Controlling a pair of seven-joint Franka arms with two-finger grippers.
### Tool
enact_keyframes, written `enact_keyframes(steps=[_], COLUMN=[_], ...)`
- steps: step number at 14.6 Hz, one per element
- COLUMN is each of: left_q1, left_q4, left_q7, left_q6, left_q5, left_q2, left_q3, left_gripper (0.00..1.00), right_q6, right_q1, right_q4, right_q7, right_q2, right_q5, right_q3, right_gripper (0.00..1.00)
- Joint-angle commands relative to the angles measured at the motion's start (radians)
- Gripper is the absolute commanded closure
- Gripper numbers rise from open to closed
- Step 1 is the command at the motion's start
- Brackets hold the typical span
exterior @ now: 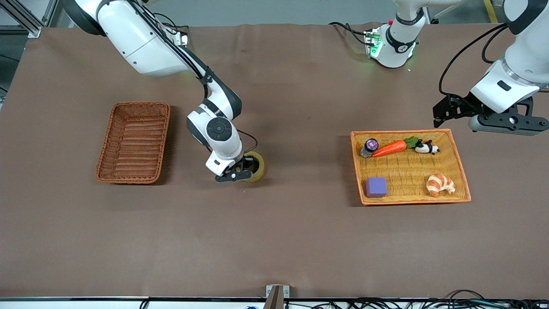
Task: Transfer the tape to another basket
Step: 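Grasp the tape roll with the right gripper and carry it to the basket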
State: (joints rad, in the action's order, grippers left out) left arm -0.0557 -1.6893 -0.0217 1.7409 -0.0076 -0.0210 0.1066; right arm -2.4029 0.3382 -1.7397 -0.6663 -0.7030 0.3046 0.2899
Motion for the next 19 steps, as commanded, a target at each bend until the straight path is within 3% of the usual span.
enact_keyframes(steps=[1, 3, 5, 6, 7, 8, 12, 14, 17, 19], left_q1=[0.014, 0.016, 0.016, 0.016, 0.014, 0.008, 0.016, 0.019, 0.019, 0.022], left_q4=[0.025, 0.025, 0.023, 0.023, 0.025, 0.031, 0.036, 0.066, 0.071, 0.071], left_q7=[-0.007, -0.006, -0.006, -0.007, -0.007, -0.007, -0.007, -0.007, -0.007, -0.007], left_q6=[-0.027, -0.027, -0.029, -0.029, -0.027, -0.027, -0.017, -0.017, -0.017, -0.017], left_q5=[0.021, 0.021, 0.021, 0.021, 0.021, 0.021, 0.023, 0.023, 0.023, 0.023], left_q2=[0.009, 0.009, 0.009, 0.009, 0.007, 0.009, 0.009, 0.038, 0.046, 0.044], left_q3=[0.018, 0.018, 0.018, 0.018, 0.018, 0.018, 0.016, 0.010, 0.008, 0.008], left_gripper=[0.00, 0.00, 0.00, 0.00, 0.00, 0.00, 0.00, 0.00, 0.00, 0.00], right_q6=[0.114, 0.241, 0.429, 0.485, 0.545, 0.577, 0.529, 0.432, 0.204, 0.080], right_q1=[-0.043, -0.152, -0.322, -0.359, -0.376, -0.377, -0.373, -0.370, -0.372, -0.370], right_q4=[0.038, 0.039, 0.031, 0.028, 0.026, 0.020, -0.163, -0.286, -0.533, -0.640], right_q7=[-0.032, -0.026, 0.020, 0.068, 0.123, 0.178, 0.501, 0.633, 0.723, 0.764], right_q2=[0.017, 0.106, 0.218, 0.271, 0.328, 0.368, 0.558, 0.620, 0.695, 0.700], right_q5=[0.004, -0.001, -0.012, -0.018, -0.041, -0.059, -0.153, -0.179, -0.180, -0.180], right_q3=[0.040, 0.109, 0.219, 0.225, 0.200, 0.134, -0.110, -0.207, -0.296, -0.356], right_gripper=[1.00, 1.00, 1.00, 1.00, 1.00, 1.00, 1.00, 1.00, 1.00, 1.00])
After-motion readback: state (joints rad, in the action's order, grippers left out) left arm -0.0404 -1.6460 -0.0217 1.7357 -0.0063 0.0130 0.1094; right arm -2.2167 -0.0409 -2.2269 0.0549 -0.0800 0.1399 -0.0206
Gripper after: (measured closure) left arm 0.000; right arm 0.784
